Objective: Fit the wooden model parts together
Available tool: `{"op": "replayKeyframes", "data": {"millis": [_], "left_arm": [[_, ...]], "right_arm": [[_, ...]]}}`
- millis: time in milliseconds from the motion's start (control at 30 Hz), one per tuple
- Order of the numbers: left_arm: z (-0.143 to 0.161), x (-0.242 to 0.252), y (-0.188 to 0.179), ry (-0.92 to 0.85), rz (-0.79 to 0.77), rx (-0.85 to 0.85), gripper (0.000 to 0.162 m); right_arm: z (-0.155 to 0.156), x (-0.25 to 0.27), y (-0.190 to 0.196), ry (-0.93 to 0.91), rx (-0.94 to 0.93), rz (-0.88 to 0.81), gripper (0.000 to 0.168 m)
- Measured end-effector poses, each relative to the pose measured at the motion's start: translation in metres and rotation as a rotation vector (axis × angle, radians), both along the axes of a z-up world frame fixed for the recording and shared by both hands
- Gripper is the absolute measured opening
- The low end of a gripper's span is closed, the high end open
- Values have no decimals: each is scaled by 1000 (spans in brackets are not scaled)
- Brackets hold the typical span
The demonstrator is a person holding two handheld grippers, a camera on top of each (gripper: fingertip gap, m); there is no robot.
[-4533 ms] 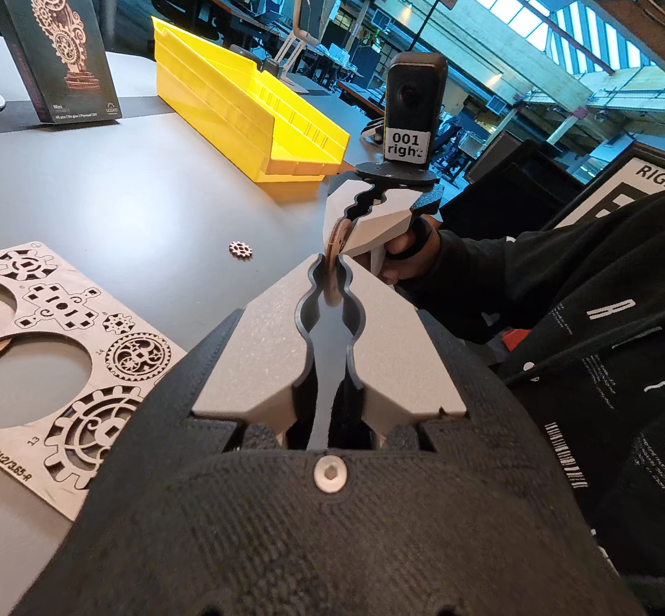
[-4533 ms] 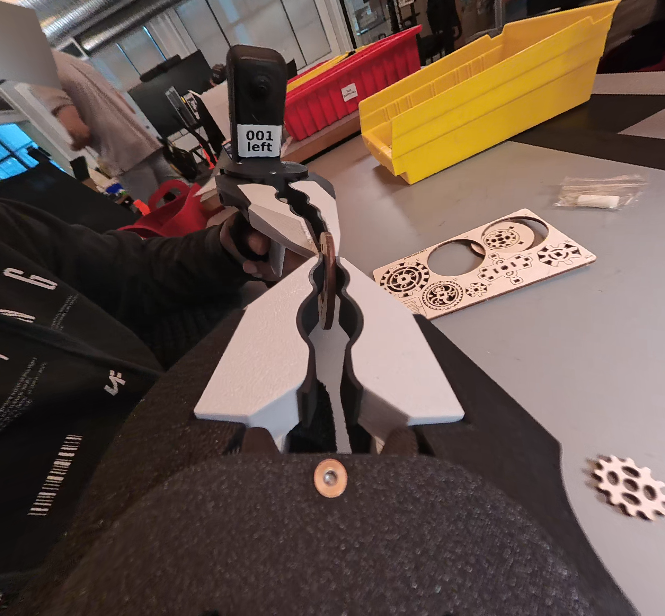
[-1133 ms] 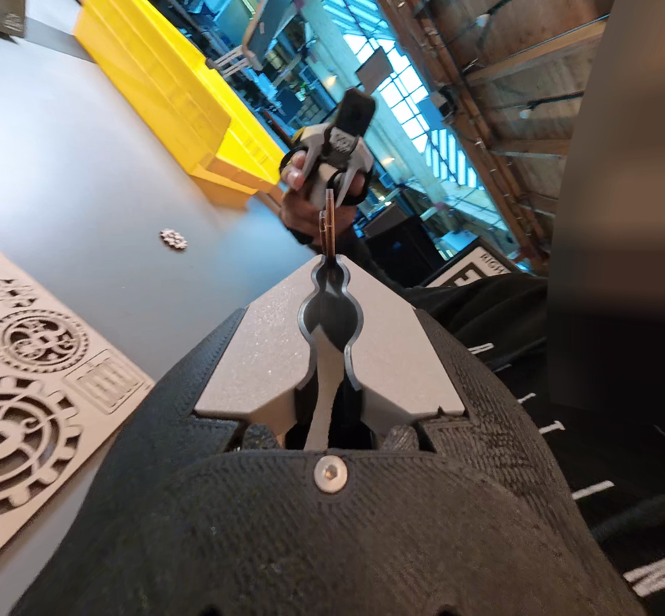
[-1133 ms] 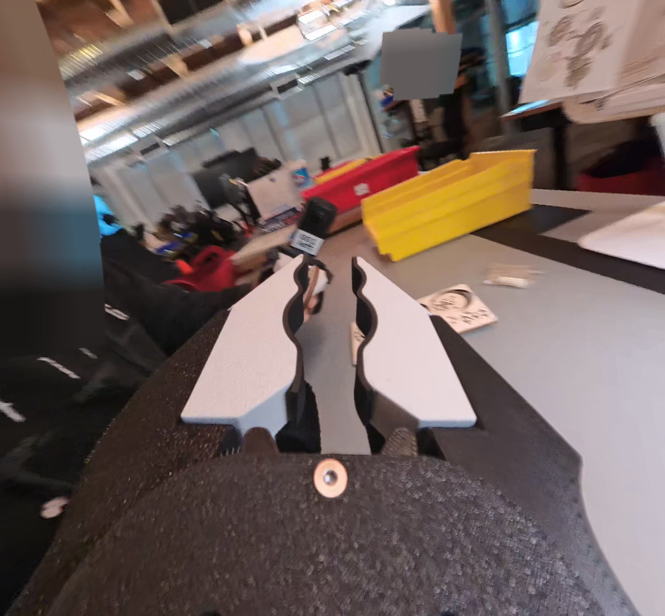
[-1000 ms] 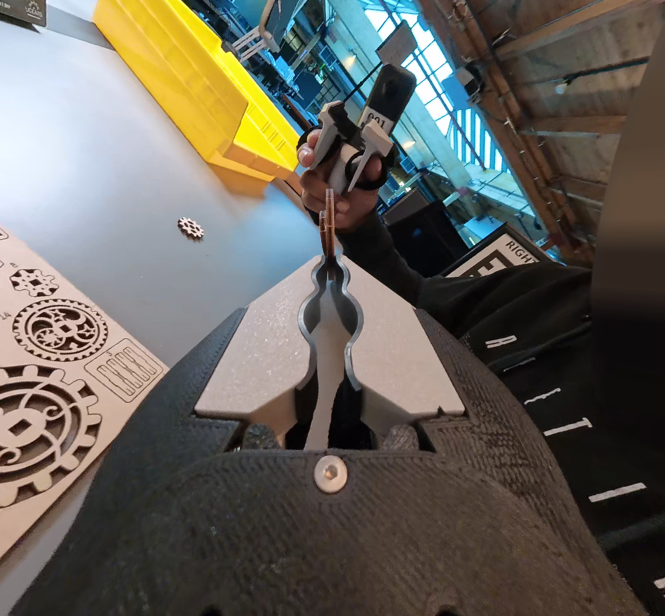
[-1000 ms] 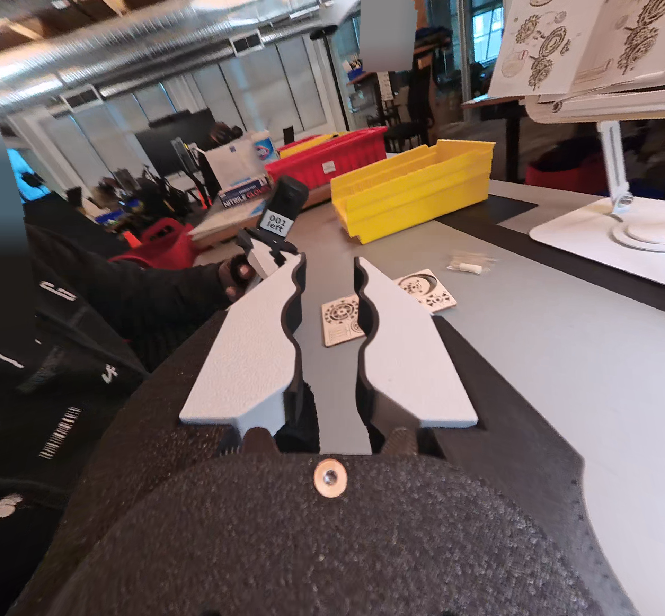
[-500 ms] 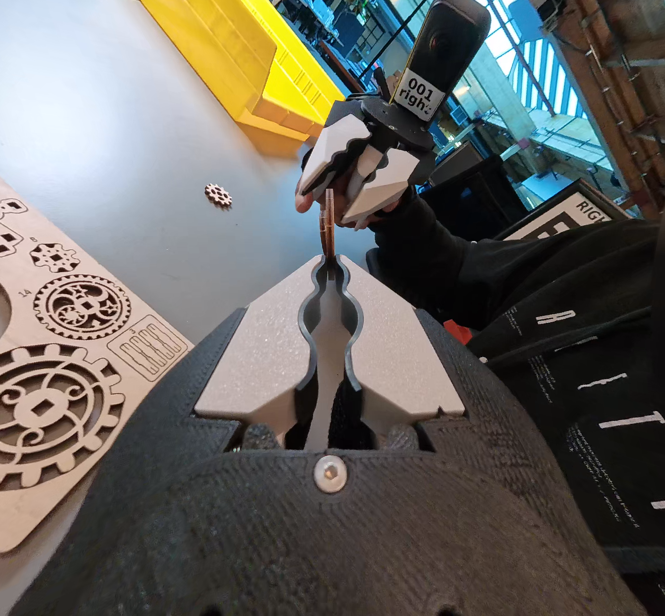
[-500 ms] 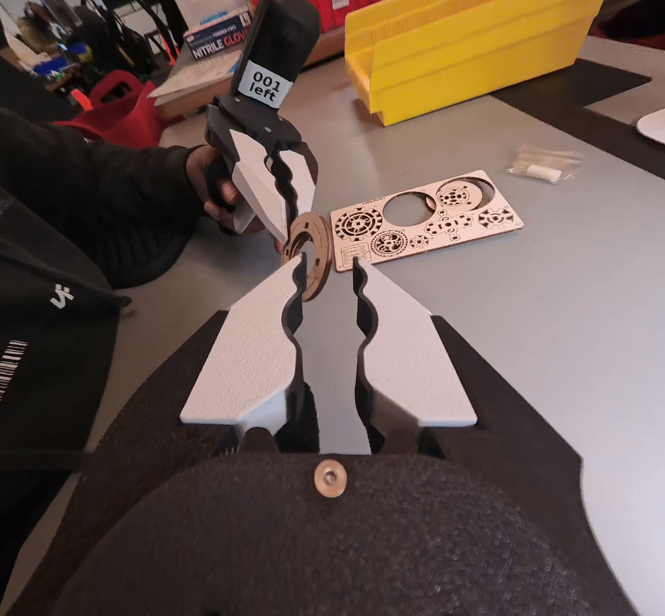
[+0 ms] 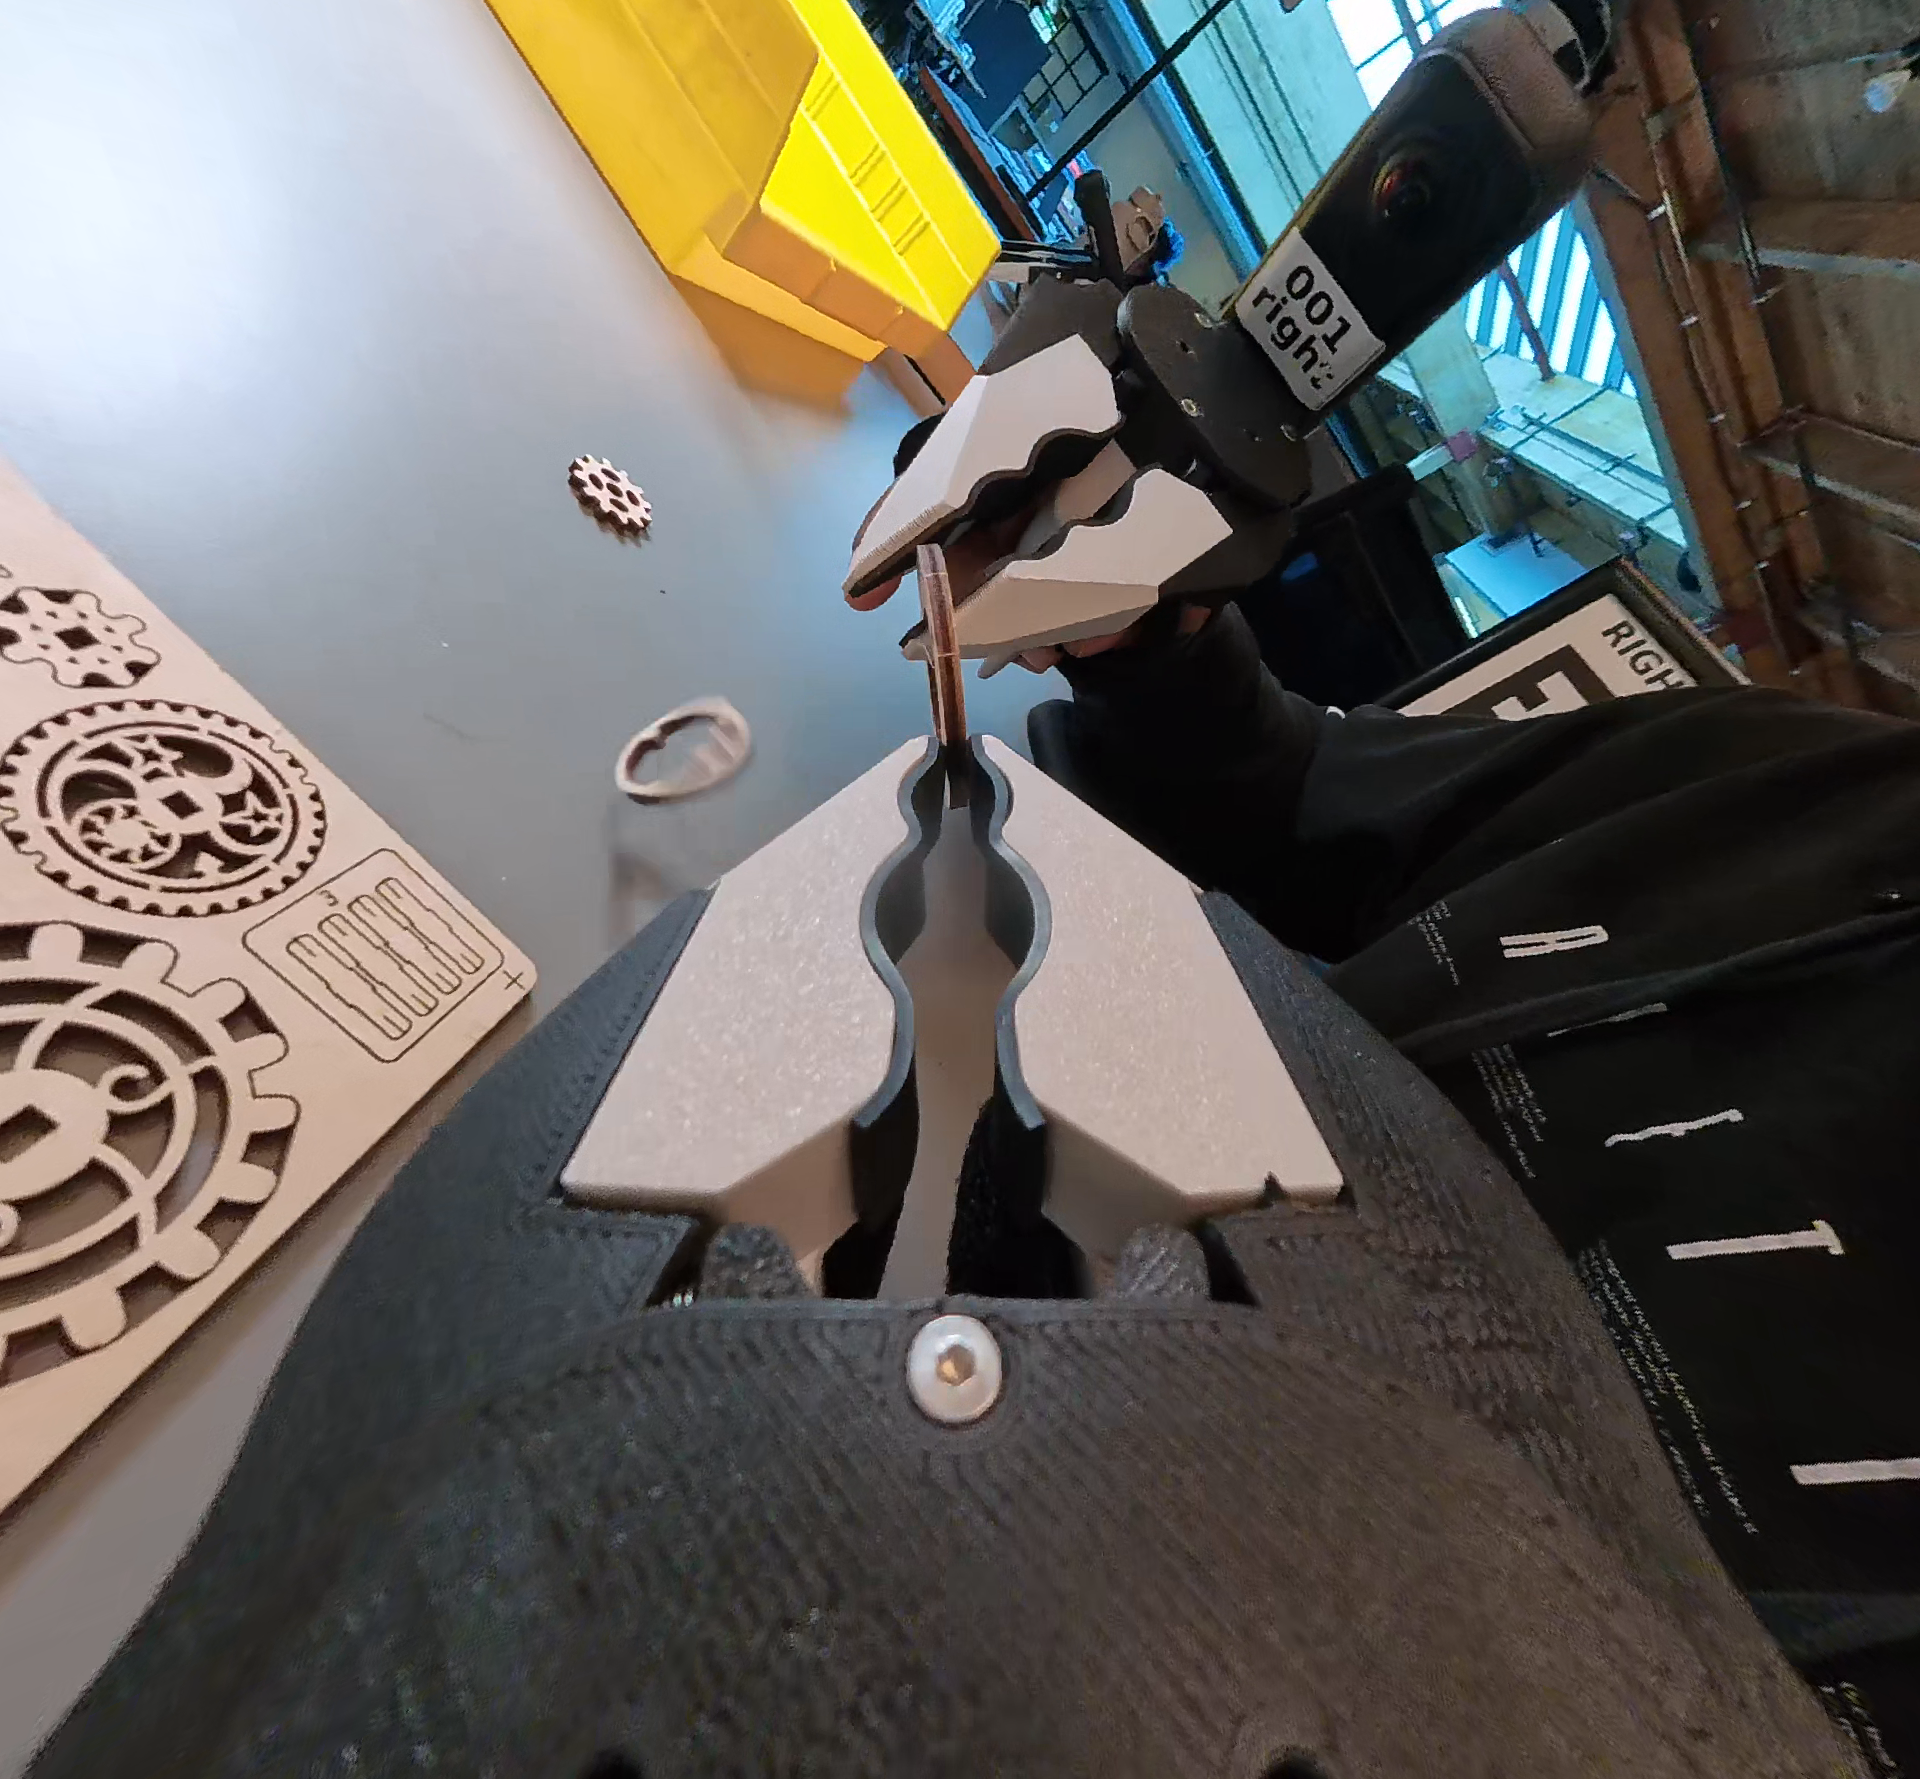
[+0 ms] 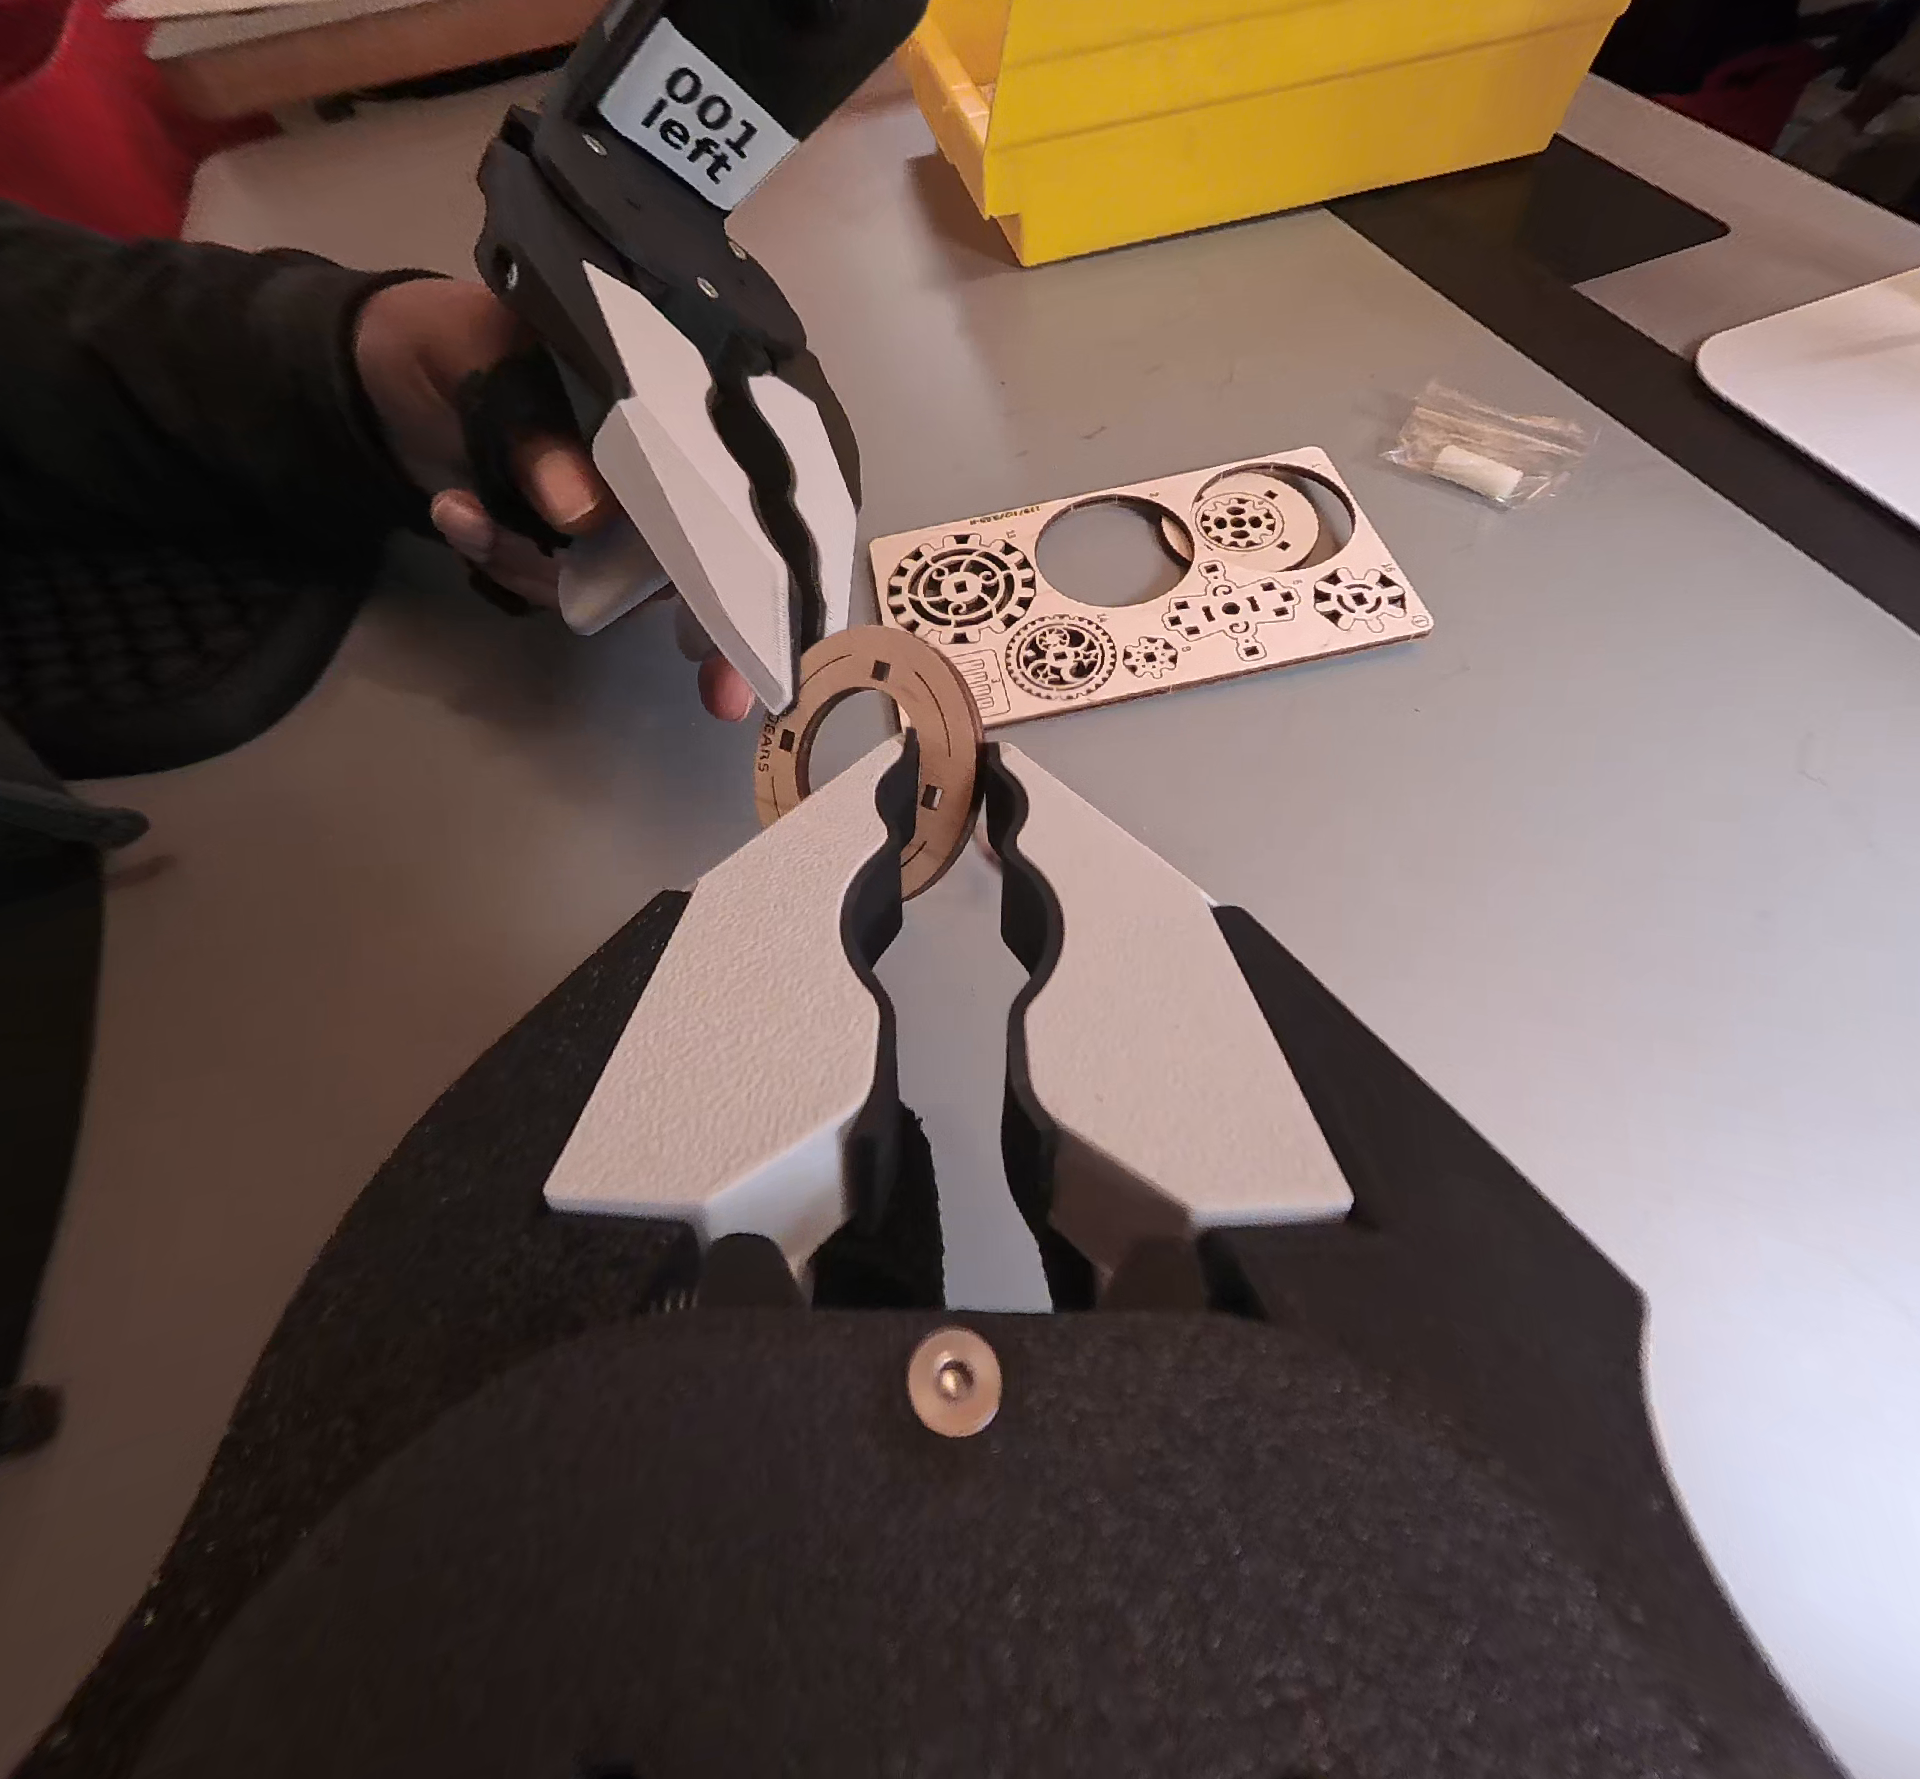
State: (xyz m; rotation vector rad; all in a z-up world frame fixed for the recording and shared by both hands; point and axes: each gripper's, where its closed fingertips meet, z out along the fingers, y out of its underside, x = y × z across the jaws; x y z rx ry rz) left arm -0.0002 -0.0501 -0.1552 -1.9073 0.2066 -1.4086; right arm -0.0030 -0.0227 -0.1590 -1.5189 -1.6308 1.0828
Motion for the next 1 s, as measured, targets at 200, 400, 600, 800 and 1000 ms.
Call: {"op": "replayKeyframes", "data": {"millis": [200,400,600,800,1000], "left_arm": [[0,-6,1,-26,5,-29,2],[-8,-41,-2,36,-22,-87,2],[-35,-25,-32,146,-240,-176,2],[-58,-14,-39,294,-276,-185,3],[-58,-19,-29,357,-206,-127,8]], "right_arm": [[8,4,2,43,-62,20,14],[2,15,30,18,-45,-39,21],[-46,-2,25,-216,102,75,28],[-71,-33,19,-412,180,182,41],[-76,-36,22,-491,166,189,27]]}}
